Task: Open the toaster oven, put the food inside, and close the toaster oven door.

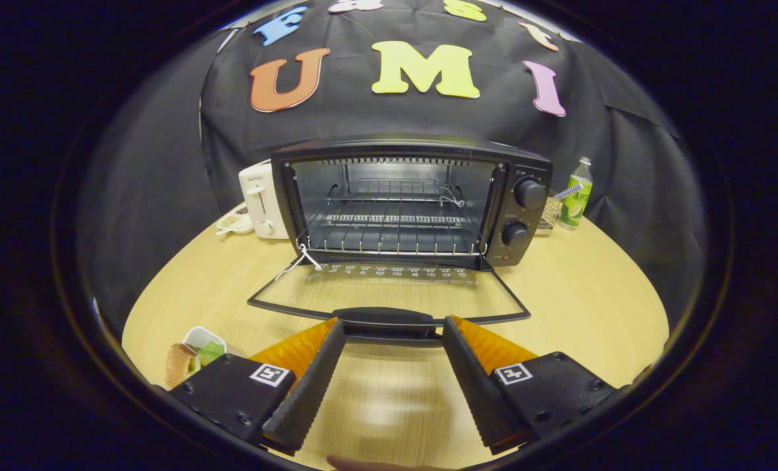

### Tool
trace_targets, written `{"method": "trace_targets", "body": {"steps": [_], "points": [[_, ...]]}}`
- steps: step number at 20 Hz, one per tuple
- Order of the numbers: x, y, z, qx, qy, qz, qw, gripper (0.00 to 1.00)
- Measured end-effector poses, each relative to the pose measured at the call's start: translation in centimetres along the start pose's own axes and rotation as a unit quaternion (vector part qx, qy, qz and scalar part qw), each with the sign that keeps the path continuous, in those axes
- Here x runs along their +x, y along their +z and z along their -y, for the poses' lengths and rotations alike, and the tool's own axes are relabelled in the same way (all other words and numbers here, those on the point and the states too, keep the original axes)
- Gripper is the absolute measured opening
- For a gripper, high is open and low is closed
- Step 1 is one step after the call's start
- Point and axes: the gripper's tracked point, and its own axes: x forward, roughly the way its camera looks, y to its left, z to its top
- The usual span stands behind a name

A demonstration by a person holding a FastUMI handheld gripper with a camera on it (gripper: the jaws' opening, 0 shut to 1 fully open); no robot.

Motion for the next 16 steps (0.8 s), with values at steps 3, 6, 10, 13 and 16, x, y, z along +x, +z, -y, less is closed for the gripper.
{"method": "trace_targets", "body": {"steps": [3, 6, 10, 13, 16], "points": [[0.0, -0.7, 0.2, 0.012, 0.006, -0.018, 1.000, 0.99], [-1.0, -0.6, -0.7, 0.025, 0.035, -0.027, 0.999, 0.99], [-3.5, -0.6, -3.2, 0.066, 0.106, -0.064, 0.990, 0.98], [-6.1, -0.8, -5.3, 0.096, 0.165, -0.104, 0.976, 0.97], [-9.0, -1.1, -8.3, 0.138, 0.235, -0.155, 0.950, 0.96]]}}
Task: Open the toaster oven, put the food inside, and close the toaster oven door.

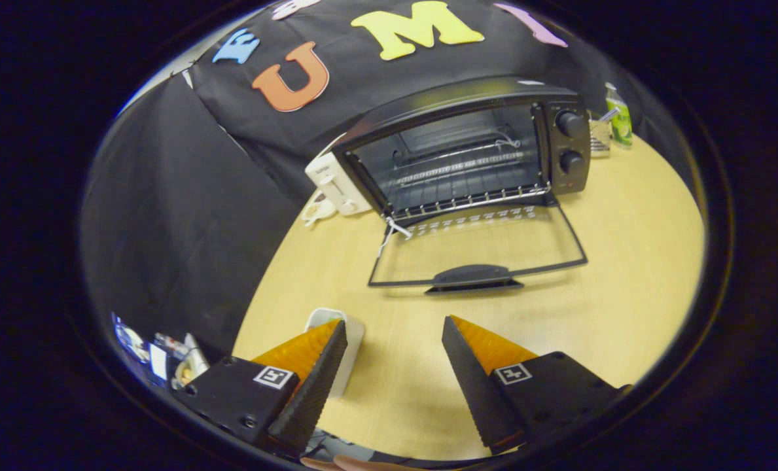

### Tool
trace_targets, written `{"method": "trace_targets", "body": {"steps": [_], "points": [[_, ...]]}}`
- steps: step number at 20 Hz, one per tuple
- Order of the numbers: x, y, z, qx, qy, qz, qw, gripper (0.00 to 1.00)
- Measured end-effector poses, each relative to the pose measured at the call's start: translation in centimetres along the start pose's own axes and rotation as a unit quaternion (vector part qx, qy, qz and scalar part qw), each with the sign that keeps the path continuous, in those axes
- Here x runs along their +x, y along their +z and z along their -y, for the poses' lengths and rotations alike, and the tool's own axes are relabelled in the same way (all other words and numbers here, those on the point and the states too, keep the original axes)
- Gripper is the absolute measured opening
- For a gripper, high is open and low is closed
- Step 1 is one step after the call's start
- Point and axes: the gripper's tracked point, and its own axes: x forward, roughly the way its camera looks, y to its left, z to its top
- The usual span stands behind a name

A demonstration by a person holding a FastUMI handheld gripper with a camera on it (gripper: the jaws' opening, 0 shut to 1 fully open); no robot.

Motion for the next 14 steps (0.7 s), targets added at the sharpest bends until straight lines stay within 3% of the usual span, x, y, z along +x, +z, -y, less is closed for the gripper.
{"method": "trace_targets", "body": {"steps": [4, 12, 14], "points": [[-0.2, -2.3, -3.2, 0.060, 0.068, -0.070, 0.993, 0.92], [2.0, -5.0, -4.7, 0.067, 0.090, -0.137, 0.984, 0.83], [2.6, -5.6, -5.2, 0.067, 0.096, -0.148, 0.982, 0.76]]}}
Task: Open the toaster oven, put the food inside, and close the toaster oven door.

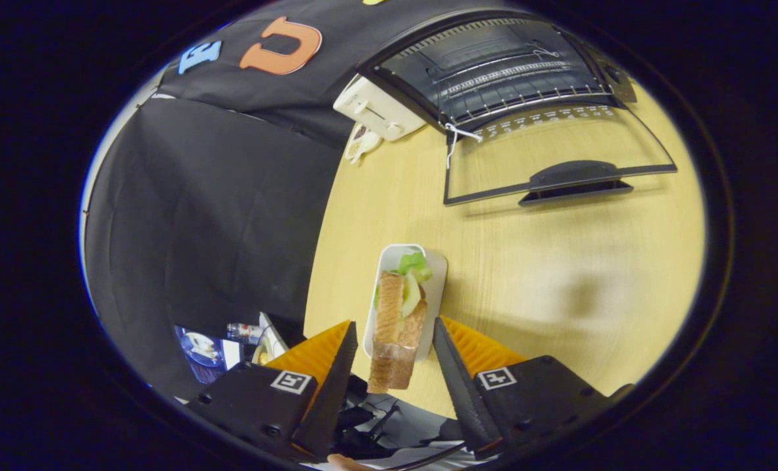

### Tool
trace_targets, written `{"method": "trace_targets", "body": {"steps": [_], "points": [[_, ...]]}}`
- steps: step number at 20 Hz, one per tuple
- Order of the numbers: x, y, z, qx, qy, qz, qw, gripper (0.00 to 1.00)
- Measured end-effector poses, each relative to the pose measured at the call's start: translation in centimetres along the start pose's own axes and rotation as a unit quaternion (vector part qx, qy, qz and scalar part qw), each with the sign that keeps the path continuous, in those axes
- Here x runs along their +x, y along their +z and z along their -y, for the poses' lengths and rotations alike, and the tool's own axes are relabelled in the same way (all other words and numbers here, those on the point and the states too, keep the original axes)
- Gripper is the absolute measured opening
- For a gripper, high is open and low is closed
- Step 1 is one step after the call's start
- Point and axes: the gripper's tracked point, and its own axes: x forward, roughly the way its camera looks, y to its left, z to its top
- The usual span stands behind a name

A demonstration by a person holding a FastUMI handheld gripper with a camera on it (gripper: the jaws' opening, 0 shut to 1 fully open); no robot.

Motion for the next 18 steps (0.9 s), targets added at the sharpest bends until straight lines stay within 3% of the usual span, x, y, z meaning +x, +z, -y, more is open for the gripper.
{"method": "trace_targets", "body": {"steps": [2, 5, 7, 18], "points": [[0.8, 0.2, 0.8, 0.002, -0.014, 0.005, 1.000, 0.67], [0.9, 0.0, -0.6, 0.014, 0.016, 0.004, 1.000, 0.53], [1.2, 0.2, -0.4, 0.009, 0.015, 0.012, 1.000, 0.44], [-1.9, 1.6, -1.1, -0.036, 0.055, 0.045, 0.997, 0.39]]}}
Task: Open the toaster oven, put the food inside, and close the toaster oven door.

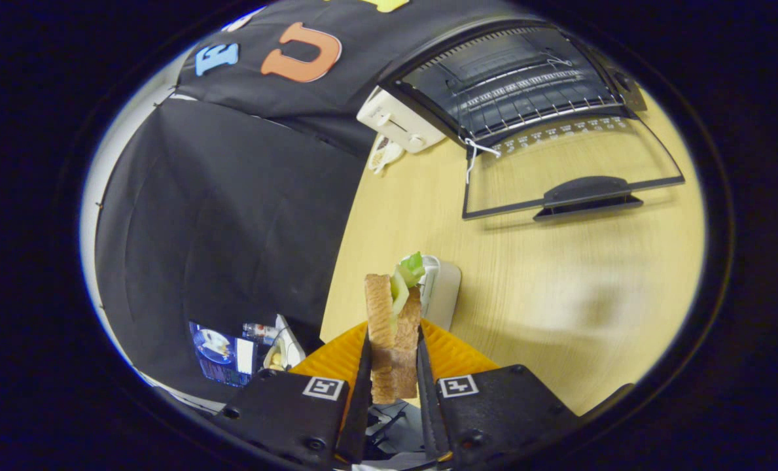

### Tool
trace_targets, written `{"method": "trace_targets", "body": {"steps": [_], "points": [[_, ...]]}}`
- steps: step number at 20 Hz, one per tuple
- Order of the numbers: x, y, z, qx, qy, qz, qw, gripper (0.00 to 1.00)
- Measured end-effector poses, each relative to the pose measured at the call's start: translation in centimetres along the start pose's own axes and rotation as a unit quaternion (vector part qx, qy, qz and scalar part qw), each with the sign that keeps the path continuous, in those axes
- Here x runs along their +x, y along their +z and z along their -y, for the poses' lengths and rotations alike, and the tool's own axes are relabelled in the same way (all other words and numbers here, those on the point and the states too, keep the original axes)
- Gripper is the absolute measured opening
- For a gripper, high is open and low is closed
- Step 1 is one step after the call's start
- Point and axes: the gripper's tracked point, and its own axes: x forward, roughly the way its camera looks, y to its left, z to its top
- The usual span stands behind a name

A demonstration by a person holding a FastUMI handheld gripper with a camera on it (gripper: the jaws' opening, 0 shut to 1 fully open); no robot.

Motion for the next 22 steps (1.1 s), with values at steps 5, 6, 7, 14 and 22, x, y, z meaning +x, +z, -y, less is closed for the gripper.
{"method": "trace_targets", "body": {"steps": [5, 6, 7, 14, 22], "points": [[-1.0, 1.2, -1.0, -0.032, 0.034, 0.036, 0.998, 0.38], [-1.2, 2.1, -1.2, -0.028, 0.041, 0.057, 0.997, 0.38], [-1.5, 3.0, -1.1, -0.025, 0.042, 0.077, 0.996, 0.38], [-3.9, 11.3, 1.9, -0.008, 0.040, 0.271, 0.962, 0.38], [-7.4, 19.4, 7.9, 0.128, 0.023, 0.456, 0.880, 0.38]]}}
